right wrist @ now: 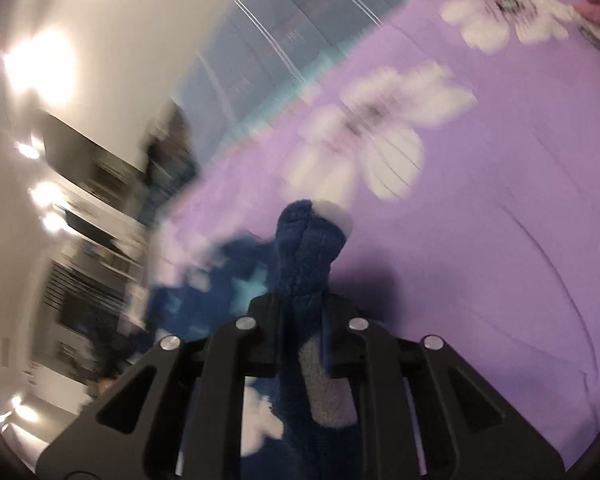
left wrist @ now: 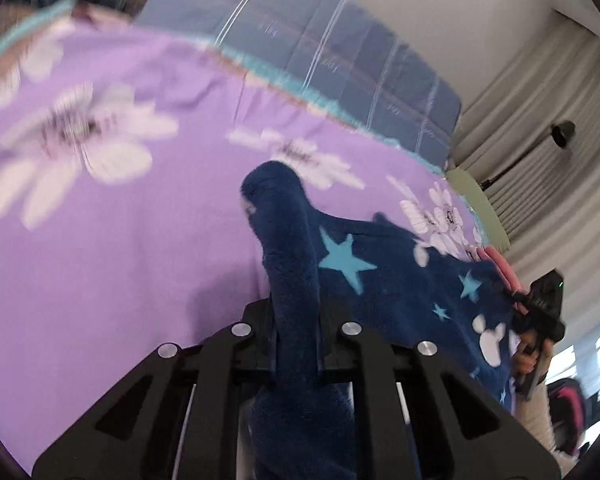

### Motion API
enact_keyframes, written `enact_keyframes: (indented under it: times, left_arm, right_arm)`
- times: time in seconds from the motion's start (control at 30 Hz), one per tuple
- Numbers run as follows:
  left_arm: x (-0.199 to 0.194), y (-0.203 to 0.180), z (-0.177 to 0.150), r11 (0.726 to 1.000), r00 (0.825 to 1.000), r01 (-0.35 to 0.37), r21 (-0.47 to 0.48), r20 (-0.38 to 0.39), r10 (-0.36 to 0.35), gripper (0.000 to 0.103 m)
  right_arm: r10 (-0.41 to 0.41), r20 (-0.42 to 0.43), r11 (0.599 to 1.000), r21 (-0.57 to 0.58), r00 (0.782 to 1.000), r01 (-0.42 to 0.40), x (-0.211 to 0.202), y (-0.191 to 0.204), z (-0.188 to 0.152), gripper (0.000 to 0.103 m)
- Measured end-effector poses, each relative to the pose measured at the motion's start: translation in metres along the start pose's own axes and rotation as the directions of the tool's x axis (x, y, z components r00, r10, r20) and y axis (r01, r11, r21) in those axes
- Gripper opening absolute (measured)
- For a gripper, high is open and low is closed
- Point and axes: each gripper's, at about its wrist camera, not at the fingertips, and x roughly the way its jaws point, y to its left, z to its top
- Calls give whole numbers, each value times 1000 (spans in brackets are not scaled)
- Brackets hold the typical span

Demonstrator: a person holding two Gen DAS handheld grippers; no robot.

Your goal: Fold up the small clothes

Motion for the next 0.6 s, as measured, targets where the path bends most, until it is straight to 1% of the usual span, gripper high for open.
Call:
enact_keyframes:
  times: [0.03, 0.07, 0.1, 0.13, 0.17, 0.2, 0.23, 0.27, 0.3, 0.33, 0.37, 0.43, 0.47, 0.5, 0.6]
  left_arm:
    - [-4, -1, -1, 1000, 1000, -18, 21, 2, 18, 13]
    - [-5, -2, -1, 998, 999, -45, 43, -1, 45, 15]
    - [-1, 0, -4, 994, 996, -92, 66, -7, 92, 25]
    - [5, 3, -7, 988, 990, -138, 76, -23, 140, 37]
    - [9, 6, -13, 983, 984, -169, 69, -43, 172, 55]
    - [10, 6, -18, 983, 983, -170, 65, -57, 174, 58]
    - [9, 4, -23, 985, 986, -154, 76, -60, 158, 58]
    - [5, 1, -28, 986, 988, -142, 93, -55, 147, 60]
    - [-4, -2, -37, 983, 988, -142, 113, -42, 147, 61]
    - [-11, -3, -43, 984, 989, -140, 113, -35, 145, 61]
    - [-22, -1, -51, 988, 992, -122, 97, -27, 126, 62]
    - [-43, 3, -67, 996, 997, -72, 58, -17, 73, 62]
    - [-48, 2, -74, 997, 998, -59, 52, -15, 59, 62]
    - [-56, 2, -85, 998, 999, -41, 49, -18, 42, 62]
    - [-67, -7, -118, 998, 998, -1, 59, -56, 4, 62]
  right_arm:
    - [2, 23, 1000, -2, 1000, -2, -7, 1, 1, 14]
    - [-22, 30, 1000, -3, 999, 22, -8, 0, 3, 18]
    - [-103, 25, 995, -5, 994, 103, -4, -5, 3, 22]
    - [-181, 16, 983, -3, 983, 181, 3, -11, 2, 28]
    - [-245, -5, 970, 6, 970, 245, 9, -19, -1, 30]
    - [-262, -36, 964, 37, 964, 264, 13, -29, -7, 30]
    - [-236, -35, 969, 64, 971, 238, 11, -34, -12, 31]
    - [-202, -16, 976, 85, 979, 202, 3, -36, -19, 34]
    - [-185, 0, 979, 84, 983, 184, -8, -35, -25, 35]
    - [-179, 12, 981, 76, 984, 177, -17, -34, -31, 39]
    - [-176, 22, 983, 64, 984, 174, -28, -32, -37, 42]
    - [-176, 20, 984, 26, 984, 175, -50, -25, -53, 42]
    - [-170, 17, 985, 9, 985, 170, -61, -22, -61, 44]
    - [-155, 9, 988, -13, 988, 155, -73, -17, -72, 45]
    - [-133, -34, 989, -76, 991, 130, -90, 0, -108, 53]
